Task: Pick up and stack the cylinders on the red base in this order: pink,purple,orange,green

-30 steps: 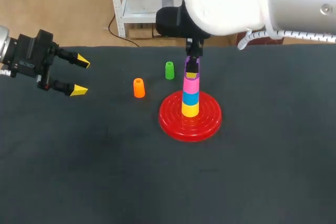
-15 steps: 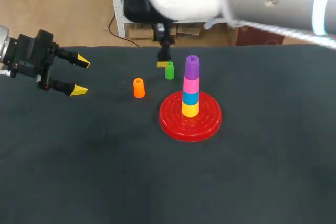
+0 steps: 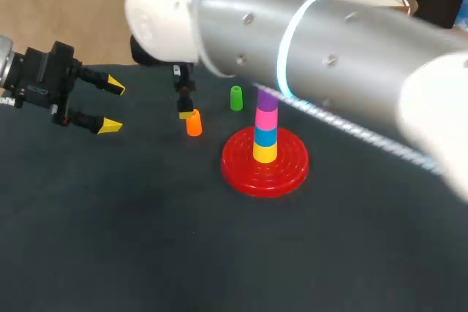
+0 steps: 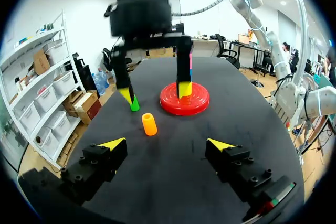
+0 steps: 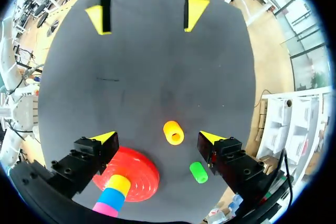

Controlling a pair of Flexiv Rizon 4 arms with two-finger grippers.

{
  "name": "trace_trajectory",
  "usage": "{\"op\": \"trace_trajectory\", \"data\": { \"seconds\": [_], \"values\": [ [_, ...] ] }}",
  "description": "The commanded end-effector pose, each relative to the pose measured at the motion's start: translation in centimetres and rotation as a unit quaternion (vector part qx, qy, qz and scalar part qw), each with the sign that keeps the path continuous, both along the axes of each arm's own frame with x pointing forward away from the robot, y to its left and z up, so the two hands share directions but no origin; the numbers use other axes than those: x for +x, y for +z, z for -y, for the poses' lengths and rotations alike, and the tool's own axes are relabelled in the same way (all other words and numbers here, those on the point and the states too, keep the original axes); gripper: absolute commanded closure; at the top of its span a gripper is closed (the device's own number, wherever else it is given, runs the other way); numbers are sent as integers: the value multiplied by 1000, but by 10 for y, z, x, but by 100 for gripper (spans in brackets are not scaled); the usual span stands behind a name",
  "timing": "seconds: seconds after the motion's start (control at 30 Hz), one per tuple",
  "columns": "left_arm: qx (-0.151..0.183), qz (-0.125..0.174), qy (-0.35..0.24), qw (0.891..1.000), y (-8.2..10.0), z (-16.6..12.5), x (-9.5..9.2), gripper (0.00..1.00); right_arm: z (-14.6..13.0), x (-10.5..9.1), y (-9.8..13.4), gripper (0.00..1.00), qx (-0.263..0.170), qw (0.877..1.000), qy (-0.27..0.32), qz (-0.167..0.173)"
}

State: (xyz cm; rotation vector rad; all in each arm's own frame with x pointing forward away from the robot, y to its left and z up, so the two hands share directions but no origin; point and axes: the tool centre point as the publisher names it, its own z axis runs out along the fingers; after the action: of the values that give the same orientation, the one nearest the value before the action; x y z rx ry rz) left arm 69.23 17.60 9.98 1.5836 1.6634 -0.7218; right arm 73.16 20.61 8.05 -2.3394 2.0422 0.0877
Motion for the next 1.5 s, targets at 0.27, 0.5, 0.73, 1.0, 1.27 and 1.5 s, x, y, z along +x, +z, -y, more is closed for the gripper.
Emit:
{"op": "trace_trajectory", "data": {
  "seconds": [0.27,0.5,0.73,1.0,1.27,1.5],
  "values": [
    [-1,2,1,1000,-1,0,-1,0,-2,-8,-39,0,-14,999,-35,-20],
    [-1,2,1,1000,-1,0,-1,0,5,-6,-44,0,-9,998,-56,-13],
    [-1,2,1,1000,-1,0,-1,0,11,3,-48,0,-13,997,-72,-15],
    [-1,2,1,1000,-1,0,-1,0,18,8,-51,0,-14,996,-86,-18],
    [-1,2,1,1000,-1,0,-1,0,15,11,-49,18,-13,996,-82,-11],
    [-1,2,1,1000,-1,0,-1,0,13,14,-54,13,-21,996,-90,-10]
  ]
}}
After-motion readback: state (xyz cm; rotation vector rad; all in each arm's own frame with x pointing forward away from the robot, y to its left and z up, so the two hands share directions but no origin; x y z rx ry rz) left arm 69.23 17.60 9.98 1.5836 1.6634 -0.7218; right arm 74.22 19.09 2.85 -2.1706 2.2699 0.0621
